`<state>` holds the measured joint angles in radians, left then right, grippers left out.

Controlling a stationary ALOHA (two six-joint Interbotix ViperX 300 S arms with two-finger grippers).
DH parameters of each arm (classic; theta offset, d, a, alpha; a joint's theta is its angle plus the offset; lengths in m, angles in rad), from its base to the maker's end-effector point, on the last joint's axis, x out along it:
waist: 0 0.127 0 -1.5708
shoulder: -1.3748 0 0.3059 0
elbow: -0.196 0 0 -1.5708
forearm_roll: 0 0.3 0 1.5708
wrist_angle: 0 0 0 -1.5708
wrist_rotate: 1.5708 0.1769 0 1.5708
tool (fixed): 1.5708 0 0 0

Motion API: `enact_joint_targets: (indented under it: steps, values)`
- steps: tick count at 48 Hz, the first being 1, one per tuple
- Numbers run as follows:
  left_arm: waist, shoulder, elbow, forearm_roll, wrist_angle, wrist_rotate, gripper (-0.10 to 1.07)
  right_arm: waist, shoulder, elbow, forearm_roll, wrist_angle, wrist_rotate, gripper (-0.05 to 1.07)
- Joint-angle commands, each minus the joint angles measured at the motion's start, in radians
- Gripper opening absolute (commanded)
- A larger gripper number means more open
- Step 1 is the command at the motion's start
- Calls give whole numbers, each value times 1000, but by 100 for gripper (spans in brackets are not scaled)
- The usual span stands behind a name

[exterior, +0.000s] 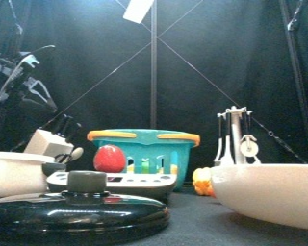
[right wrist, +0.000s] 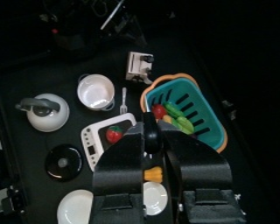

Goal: Pull out cleaver

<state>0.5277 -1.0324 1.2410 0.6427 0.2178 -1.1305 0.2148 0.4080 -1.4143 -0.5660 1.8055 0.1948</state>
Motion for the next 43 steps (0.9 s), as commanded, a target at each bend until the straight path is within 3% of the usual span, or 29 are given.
enact_joint_targets:
  steps: [1, 10, 27, 36, 43]
  values:
    - [-3, 0, -29, 2, -3, 0, 50, -5, -78, 72, 12, 5, 3, 34]
    - [-2, -2, -29, 2, -3, 0, 50, -31, -230, 348, -18, -2, 32, 34]
    - [0, -2, -31, -6, -3, -2, 50, -26, -462, 811, -123, -140, 120, 34]
    - [2, -2, -34, -6, -3, 0, 50, -2, -621, 1069, -115, -357, 295, 34]
    - [2, -2, -38, -6, -3, 0, 50, 3, -742, 1324, -114, -655, 451, 34]
